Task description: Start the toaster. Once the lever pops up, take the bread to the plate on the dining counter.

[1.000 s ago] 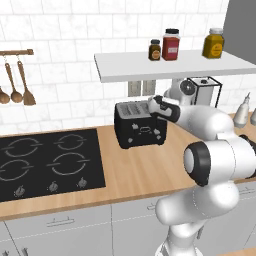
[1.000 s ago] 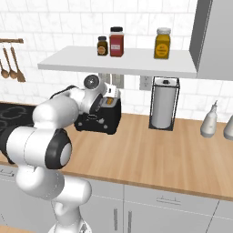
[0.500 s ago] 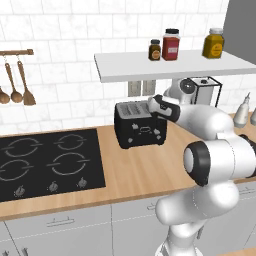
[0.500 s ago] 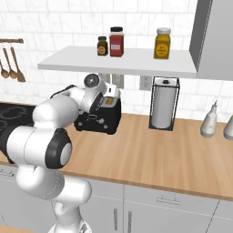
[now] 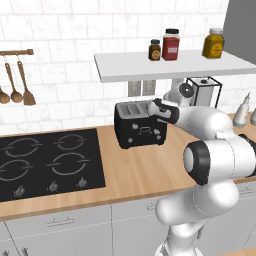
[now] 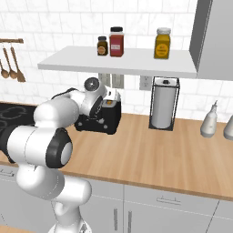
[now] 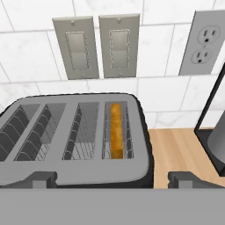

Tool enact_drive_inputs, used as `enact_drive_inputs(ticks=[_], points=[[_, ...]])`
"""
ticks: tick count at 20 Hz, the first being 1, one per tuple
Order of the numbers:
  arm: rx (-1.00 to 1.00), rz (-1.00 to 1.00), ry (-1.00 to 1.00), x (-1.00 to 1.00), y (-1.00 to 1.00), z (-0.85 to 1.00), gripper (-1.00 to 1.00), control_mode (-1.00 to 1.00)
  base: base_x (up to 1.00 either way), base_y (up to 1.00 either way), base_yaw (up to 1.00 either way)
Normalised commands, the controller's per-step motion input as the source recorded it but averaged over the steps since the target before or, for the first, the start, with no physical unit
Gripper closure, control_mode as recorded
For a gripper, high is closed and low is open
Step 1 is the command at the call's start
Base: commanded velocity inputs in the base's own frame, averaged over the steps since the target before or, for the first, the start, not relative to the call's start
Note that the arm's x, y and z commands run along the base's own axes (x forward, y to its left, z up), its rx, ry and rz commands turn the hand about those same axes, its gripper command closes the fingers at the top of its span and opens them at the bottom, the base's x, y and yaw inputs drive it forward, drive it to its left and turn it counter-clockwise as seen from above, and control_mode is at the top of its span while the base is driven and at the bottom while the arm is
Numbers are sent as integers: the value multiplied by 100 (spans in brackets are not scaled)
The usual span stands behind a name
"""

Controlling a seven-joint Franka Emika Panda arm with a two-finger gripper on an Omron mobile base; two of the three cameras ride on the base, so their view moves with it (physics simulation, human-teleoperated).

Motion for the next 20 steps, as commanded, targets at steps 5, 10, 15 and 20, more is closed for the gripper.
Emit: enact_drive_inputs(ticks=[5, 10, 15, 20], points=[[0, 0, 0, -1, 0, 0, -100, -100, 0, 0, 0], [0, 0, 0, 0, 0, 0, -100, -100, 0, 0, 0], [0, 0, 0, 0, 0, 0, -100, -100, 0, 0, 0], [0, 0, 0, 0, 0, 0, -100, -100, 0, 0, 0]])
